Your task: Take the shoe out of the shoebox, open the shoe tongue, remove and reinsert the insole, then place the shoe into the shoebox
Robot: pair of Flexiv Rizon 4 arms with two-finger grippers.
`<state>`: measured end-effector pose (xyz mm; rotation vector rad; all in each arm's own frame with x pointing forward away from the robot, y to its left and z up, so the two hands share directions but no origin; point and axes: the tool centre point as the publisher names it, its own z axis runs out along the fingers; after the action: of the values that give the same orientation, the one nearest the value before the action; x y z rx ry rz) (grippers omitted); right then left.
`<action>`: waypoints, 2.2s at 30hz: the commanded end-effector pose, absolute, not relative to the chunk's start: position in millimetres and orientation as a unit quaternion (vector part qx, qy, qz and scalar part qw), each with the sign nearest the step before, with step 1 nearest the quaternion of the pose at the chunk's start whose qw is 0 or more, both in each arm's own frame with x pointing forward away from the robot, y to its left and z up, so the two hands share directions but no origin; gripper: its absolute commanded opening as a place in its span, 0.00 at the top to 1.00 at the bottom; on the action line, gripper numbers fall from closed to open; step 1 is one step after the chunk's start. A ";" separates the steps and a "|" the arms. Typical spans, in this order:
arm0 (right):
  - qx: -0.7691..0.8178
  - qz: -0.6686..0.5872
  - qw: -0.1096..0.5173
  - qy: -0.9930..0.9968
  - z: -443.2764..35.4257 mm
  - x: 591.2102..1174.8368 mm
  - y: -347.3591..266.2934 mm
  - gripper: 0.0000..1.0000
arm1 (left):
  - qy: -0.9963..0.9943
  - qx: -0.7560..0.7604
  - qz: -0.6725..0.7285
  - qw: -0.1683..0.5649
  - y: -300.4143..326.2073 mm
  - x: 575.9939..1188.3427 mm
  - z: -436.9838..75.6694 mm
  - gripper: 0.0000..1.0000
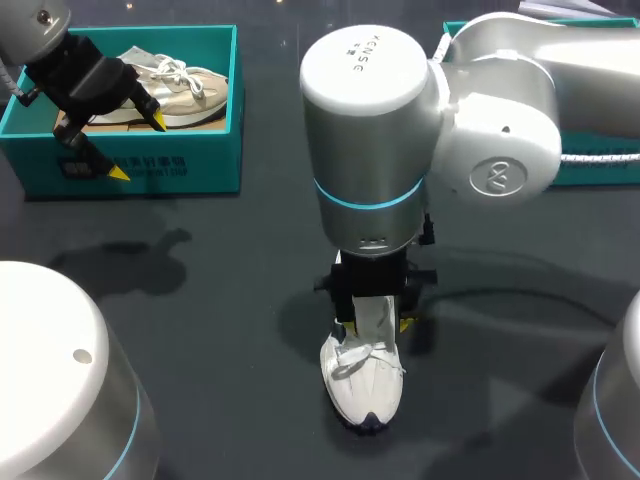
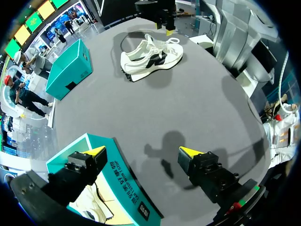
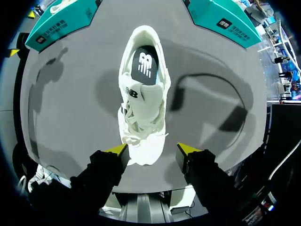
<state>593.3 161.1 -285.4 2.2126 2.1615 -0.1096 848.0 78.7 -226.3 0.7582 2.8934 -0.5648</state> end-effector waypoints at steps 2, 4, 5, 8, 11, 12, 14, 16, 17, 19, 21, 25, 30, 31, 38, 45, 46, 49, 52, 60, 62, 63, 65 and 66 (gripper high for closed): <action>0.725 -0.022 0.032 0.688 -285.6 581.4 160.7 0.67 | 0.950 0.249 -0.184 0.050 79.2 846.7 -226.2 0.00; 0.727 -0.020 0.033 0.685 -285.2 579.4 161.7 0.72 | 0.950 0.249 -0.184 0.050 79.2 846.7 -226.2 0.00; 0.727 -0.020 0.033 0.685 -285.3 579.1 162.0 0.72 | 0.950 0.249 -0.184 0.050 79.2 846.7 -226.2 0.00; 0.726 -0.020 0.030 0.687 -287.8 581.3 163.6 0.71 | 0.950 0.249 -0.184 0.050 79.2 846.7 -226.2 0.00; 0.722 -0.021 0.025 0.691 -291.0 588.1 164.9 0.69 | 0.950 0.249 -0.184 0.050 79.2 846.7 -226.2 0.00; 0.719 -0.020 0.023 0.694 -292.1 591.7 165.9 0.69 | 0.950 0.249 -0.184 0.050 79.2 846.7 -226.2 0.00; 0.714 -0.020 0.023 0.699 -294.4 598.4 167.7 0.69 | 0.950 0.249 -0.184 0.050 79.2 846.7 -226.2 0.00; 0.711 -0.018 0.021 0.703 -296.8 604.6 168.3 0.71 | 0.950 0.249 -0.184 0.050 79.2 846.7 -226.2 0.00; 0.709 -0.018 0.021 0.704 -298.3 607.7 169.0 0.71 | 0.950 0.249 -0.184 0.050 79.2 846.7 -226.2 0.00; 0.701 -0.016 0.016 0.712 -301.0 614.0 171.6 0.72 | 0.950 0.249 -0.184 0.050 79.2 846.7 -226.2 0.00; 0.697 -0.014 0.013 0.717 -304.2 618.6 174.7 0.72 | 0.950 0.249 -0.184 0.050 79.2 846.7 -226.2 0.00; 0.686 -0.009 -0.002 0.727 -311.3 630.4 176.7 0.73 | 0.950 0.249 -0.184 0.050 79.2 846.7 -226.2 0.00; 0.681 -0.008 -0.030 0.732 -326.8 649.5 171.8 0.75 | 0.950 0.249 -0.184 0.050 79.2 846.7 -226.2 0.00; 0.680 -0.007 -0.038 0.732 -330.6 653.1 169.5 0.76 | 0.950 0.249 -0.184 0.050 79.2 846.7 -226.2 0.00; 0.683 -0.008 -0.065 0.727 -342.7 667.0 158.4 0.80 | 0.950 0.249 -0.184 0.050 79.2 846.7 -226.2 0.00; 0.683 -0.001 -0.022 0.730 -319.8 652.2 159.8 0.76 | 0.950 0.249 -0.184 0.050 79.2 846.7 -226.2 0.00; 0.682 0.000 -0.018 0.731 -318.6 651.3 160.6 0.76 | 0.950 0.249 -0.184 0.050 79.2 846.7 -226.2 0.00; 0.676 0.001 -0.013 0.737 -319.1 651.9 162.7 0.75 | 0.950 0.249 -0.184 0.050 79.2 846.7 -226.2 0.00; 0.668 0.003 -0.019 0.744 -327.6 659.4 162.4 0.76 | 0.950 0.249 -0.184 0.050 79.2 846.7 -226.2 0.00; 0.646 -0.003 -0.041 0.762 -346.4 684.4 161.9 0.77 | 0.950 0.249 -0.184 0.050 79.2 846.7 -226.2 0.00; 0.643 -0.007 -0.048 0.765 -350.6 687.3 163.5 0.77 | 0.950 0.249 -0.184 0.050 79.2 846.7 -226.2 0.00; 0.640 -0.007 -0.050 0.766 -351.3 688.0 164.5 0.77 | 0.950 0.249 -0.184 0.050 79.2 846.7 -226.2 0.00; 0.637 -0.007 -0.047 0.770 -348.4 687.8 166.6 0.76 | 0.950 0.249 -0.184 0.050 79.2 846.7 -226.2 0.00; 0.635 -0.005 -0.043 0.771 -344.0 686.7 167.0 0.76 | 0.950 0.249 -0.184 0.050 79.2 846.7 -226.2 0.00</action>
<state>685.9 161.0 -345.8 2.0606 2.4946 -0.0021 848.0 78.7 -226.3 0.7581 2.8934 -0.5647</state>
